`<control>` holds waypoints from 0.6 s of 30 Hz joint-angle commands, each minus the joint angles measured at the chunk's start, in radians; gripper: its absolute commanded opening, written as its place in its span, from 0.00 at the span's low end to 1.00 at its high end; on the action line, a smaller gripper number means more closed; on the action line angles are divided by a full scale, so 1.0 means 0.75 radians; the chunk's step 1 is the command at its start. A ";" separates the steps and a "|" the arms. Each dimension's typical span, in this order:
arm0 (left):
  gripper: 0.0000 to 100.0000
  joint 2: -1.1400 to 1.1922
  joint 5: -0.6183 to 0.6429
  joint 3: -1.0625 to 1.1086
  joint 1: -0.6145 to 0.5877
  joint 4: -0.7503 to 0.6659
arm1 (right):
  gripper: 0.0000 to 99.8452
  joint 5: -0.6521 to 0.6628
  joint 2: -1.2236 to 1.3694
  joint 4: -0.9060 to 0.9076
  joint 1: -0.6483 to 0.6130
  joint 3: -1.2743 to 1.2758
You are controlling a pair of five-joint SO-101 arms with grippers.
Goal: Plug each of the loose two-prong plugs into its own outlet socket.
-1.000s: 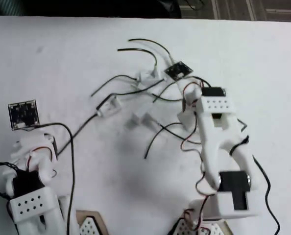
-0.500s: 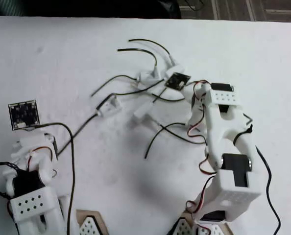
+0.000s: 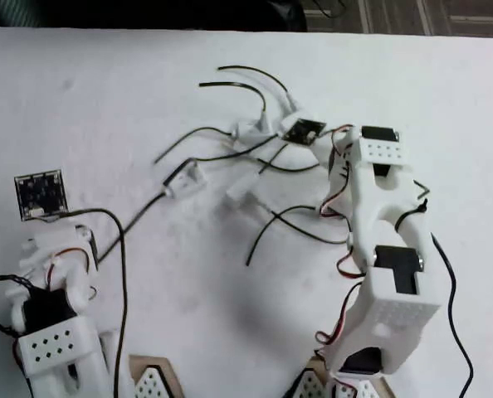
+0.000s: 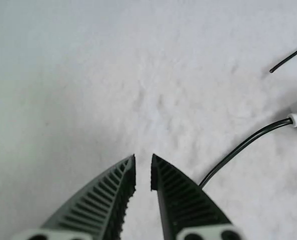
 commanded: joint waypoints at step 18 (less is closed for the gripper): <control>0.08 -0.013 -0.012 -0.006 -0.005 -0.023 | 0.30 0.014 0.064 0.040 -0.101 -0.055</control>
